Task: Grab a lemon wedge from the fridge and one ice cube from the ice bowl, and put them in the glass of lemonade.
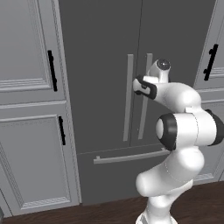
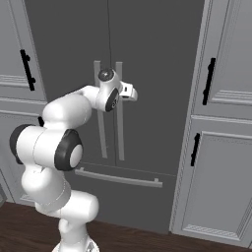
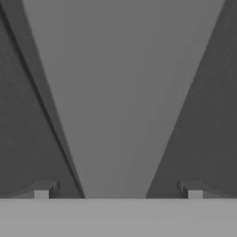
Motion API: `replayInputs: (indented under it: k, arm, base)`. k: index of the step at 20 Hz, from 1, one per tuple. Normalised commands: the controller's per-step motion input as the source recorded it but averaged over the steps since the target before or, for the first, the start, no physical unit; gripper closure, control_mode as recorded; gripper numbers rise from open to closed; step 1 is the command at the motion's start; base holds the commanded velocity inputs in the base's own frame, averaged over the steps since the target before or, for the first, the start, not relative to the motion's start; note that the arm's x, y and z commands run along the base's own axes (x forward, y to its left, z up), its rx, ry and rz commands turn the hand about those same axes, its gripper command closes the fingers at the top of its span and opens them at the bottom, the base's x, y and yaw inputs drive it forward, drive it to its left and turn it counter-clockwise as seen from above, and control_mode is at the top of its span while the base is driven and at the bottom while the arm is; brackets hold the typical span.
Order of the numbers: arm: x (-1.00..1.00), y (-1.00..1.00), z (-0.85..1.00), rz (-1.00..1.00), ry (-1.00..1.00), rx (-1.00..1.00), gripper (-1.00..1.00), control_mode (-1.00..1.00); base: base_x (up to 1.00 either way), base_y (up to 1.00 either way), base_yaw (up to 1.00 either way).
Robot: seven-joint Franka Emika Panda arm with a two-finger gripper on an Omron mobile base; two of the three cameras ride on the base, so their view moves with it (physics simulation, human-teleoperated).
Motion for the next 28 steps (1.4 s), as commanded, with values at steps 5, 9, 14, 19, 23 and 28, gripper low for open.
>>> replayInputs:
  k: [5,9,14,19,23,28]
  arm:
    - [0.19,0.00,-0.13,0.00,0.00,0.00,-1.00,-1.00]
    - [0.26,0.01,0.00,0.00,0.01,0.00,1.00,-1.00]
    - [0.28,0.00,-0.05,0.01,0.00,0.00,1.00,-1.00]
    - [0.12,-0.36,-0.01,0.00,0.00,0.00,1.00,-1.00]
    - [-0.35,-0.90,0.00,0.00,0.00,0.09,1.00,-1.00]
    - [-0.86,-0.99,0.10,-0.01,0.00,0.19,1.00,-1.00]
  base:
    - [0.00,0.00,0.00]
    - [0.00,0.00,0.00]
    - [0.00,0.00,0.00]
    - [0.00,0.00,0.00]
    - [0.00,0.00,0.00]
    - [0.00,0.00,0.00]
